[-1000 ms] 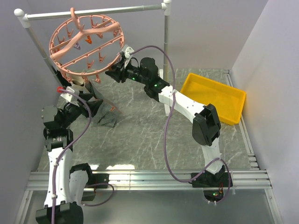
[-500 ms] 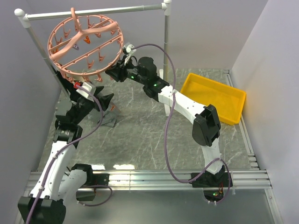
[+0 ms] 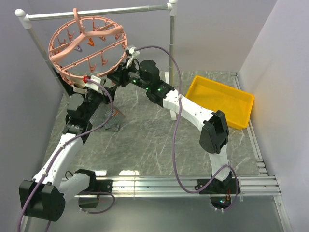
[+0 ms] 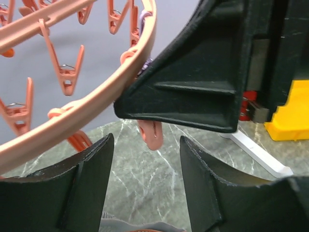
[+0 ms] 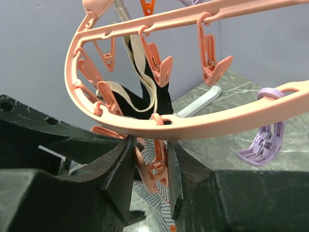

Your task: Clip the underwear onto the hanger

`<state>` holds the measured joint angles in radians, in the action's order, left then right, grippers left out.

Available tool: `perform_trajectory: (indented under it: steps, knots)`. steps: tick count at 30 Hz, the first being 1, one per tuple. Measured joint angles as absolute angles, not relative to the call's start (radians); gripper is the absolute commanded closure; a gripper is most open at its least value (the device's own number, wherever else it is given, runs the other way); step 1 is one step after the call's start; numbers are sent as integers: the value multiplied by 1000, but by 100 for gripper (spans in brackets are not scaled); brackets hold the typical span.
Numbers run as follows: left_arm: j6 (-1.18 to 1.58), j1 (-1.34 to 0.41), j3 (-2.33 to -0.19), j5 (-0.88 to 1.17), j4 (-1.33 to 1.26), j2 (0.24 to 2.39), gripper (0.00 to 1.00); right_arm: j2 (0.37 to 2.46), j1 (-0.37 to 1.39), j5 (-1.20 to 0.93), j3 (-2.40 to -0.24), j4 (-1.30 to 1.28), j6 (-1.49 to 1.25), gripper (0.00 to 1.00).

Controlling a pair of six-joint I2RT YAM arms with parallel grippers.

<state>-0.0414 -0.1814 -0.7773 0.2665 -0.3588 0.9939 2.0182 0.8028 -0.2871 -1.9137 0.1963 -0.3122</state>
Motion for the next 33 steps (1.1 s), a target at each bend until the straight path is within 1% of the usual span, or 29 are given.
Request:
perform_trajectory:
  steps: [3,7,9,11,12,13,14,15,16,17,18,19,21,29,30,31,33]
  knots:
    - [-46,-185,-785,252,-379,1013,41,2012,803,-280,-1914,188,-324,100]
    - [-48,-185,-804,245,-400,1044,48,2008,803,-281,-1914,180,-345,100]
    - [-41,-185,-812,247,-407,1060,50,2007,803,-280,-1914,176,-353,100]
    - [-34,-189,-817,248,-414,1074,56,2006,803,-281,-1914,173,-362,100]
    - [-28,-191,-820,256,-418,1082,63,2005,803,-279,-1913,170,-366,100]
    - [-22,-191,-822,262,-422,1087,67,2004,803,-278,-1913,170,-369,100]
    - [-15,-194,-825,270,-423,1093,71,2004,803,-277,-1913,169,-371,97]
    - [-9,-196,-827,274,-423,1097,78,2003,803,-275,-1913,168,-371,90]
    - [1,-196,-829,281,-424,1101,81,2001,802,-275,-1913,163,-373,75]
    - [8,-196,-830,285,-425,1103,84,2000,801,-274,-1913,161,-374,67]
    - [12,-196,-831,291,-426,1104,92,1998,800,-276,-1912,157,-375,60]
    - [17,-196,-831,300,-426,1104,94,1995,799,-279,-1911,154,-382,47]
    - [22,-194,-831,312,-430,1104,96,1991,793,-295,-1908,149,-398,41]
    - [55,-190,-831,368,-441,1103,99,1983,752,-380,-1896,168,-480,42]
    - [57,-190,-831,371,-441,1103,99,1983,746,-395,-1894,171,-487,44]
    - [62,-190,-831,376,-439,1103,99,1983,742,-407,-1891,173,-493,49]
    - [67,-189,-831,381,-437,1103,99,1983,741,-428,-1889,176,-508,54]
